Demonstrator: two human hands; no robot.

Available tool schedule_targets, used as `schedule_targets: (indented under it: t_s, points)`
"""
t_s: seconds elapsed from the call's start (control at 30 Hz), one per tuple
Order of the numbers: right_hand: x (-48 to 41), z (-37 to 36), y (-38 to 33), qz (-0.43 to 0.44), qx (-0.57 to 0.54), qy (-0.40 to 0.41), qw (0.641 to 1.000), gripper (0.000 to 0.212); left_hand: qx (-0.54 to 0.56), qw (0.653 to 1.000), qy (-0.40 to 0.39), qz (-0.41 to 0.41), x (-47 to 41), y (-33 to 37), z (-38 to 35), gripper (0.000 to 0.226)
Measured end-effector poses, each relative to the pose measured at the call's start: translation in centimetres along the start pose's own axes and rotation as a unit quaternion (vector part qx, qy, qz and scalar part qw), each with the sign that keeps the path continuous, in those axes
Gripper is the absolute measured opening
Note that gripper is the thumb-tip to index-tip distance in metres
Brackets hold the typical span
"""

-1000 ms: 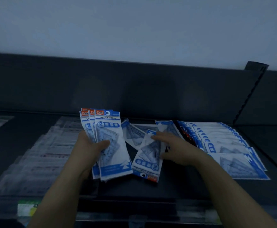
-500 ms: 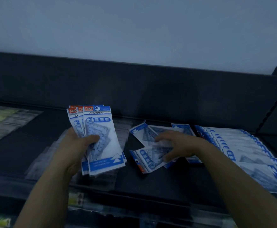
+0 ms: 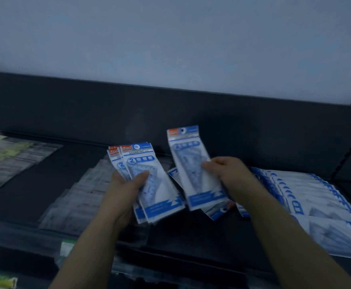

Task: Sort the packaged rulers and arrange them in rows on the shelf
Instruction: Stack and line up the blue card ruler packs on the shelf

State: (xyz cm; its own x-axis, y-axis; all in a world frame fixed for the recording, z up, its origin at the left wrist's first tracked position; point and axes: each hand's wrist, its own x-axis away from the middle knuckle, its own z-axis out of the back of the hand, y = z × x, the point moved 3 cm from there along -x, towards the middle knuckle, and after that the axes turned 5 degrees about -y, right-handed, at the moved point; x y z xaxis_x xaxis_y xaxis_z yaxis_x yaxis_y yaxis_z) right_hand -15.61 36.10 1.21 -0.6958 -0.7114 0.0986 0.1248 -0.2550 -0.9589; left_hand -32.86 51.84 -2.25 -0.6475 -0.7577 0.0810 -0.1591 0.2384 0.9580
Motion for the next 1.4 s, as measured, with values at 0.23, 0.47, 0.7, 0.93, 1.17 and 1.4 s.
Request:
schedule_targets:
  t_s: [0.23, 0.47, 0.7, 0.93, 1.17, 1.4]
  points:
    - [-0.7, -1.2, 2.3, 0.027, 0.215, 0.045, 0.975, 0.031, -0.025, 1.000, 0.001, 0.002, -0.5, -1.7, -1.3, 0.053]
    - [-1.6, -0.7, 3.9, -0.113, 0.343, -0.018, 0.932, 0.058, -0.062, 0.997, 0.028, 0.031, -1.6, -1.3, 1.0, 0.049]
    - [-0.4, 1.7, 2.4, -0.020, 0.125, -0.013, 0.992, 0.015, -0.072, 0.996, 0.023, 0.036, -1.6, -0.9, 0.9, 0.041]
    - [1.5, 3.6, 0.4, -0.009, 0.228, -0.239, 0.944, 0.021, -0.007, 0.998, -0.058, 0.040, -0.2, -0.2, -2.5, 0.024]
    - [-0.2, 4.3, 0.1, 0.057, 0.277, -0.082, 0.956, 0.066, -0.049, 0.992, -0.110, 0.035, 0.1, -1.3, -4.8, 0.045]
    - [1.4, 3.7, 3.2, -0.035, 0.032, 0.096, 0.994, 0.077, 0.036, 0.999, 0.028, -0.020, 0.1, -1.9, -5.7, 0.052]
